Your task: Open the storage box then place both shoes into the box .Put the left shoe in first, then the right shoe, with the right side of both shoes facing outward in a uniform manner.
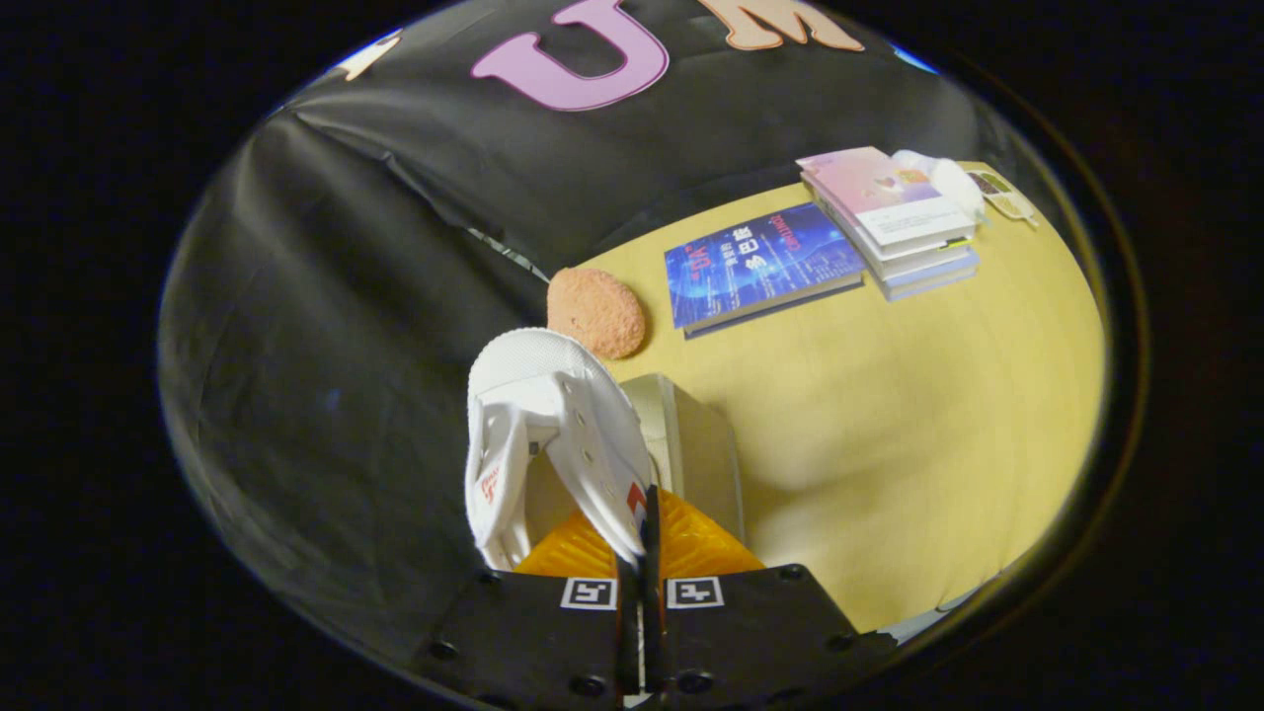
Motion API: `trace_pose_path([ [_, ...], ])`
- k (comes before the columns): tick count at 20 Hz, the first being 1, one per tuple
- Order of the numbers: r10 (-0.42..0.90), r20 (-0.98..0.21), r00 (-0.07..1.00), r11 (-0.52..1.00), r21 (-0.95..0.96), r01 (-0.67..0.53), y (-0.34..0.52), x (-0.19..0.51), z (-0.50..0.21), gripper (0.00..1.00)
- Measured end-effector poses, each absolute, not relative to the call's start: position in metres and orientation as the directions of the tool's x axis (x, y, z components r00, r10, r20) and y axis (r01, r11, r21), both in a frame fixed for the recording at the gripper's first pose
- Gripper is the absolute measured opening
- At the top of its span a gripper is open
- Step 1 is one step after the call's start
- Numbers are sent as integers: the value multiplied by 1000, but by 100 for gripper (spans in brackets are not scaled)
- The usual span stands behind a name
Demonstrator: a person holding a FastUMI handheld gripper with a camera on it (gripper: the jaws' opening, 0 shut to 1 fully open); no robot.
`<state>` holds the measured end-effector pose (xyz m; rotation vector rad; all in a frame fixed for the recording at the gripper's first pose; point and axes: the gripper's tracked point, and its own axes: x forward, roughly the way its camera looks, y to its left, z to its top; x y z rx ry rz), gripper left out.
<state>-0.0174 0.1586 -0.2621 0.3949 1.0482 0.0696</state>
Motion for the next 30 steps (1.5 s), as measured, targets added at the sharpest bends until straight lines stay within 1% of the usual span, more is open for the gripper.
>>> trace_pose_path([
  [10,123,-882,455,953,233,194,179,-28,-308,4],
  [12,96,-883,459,956,211,205,179,-31,-315,4],
  [16,27,-878,477,949,173,265,172,-34,-324,4],
  [21,-11,-879,476,951,138,278,172,-34,-337,5],
  [23,-31,-873,487,951,124,283,173,-35,-337,6],
  [27,-73,-863,500,947,98,307,171,-35,-343,7],
  [30,-88,-880,467,946,74,316,174,-46,-355,13],
])
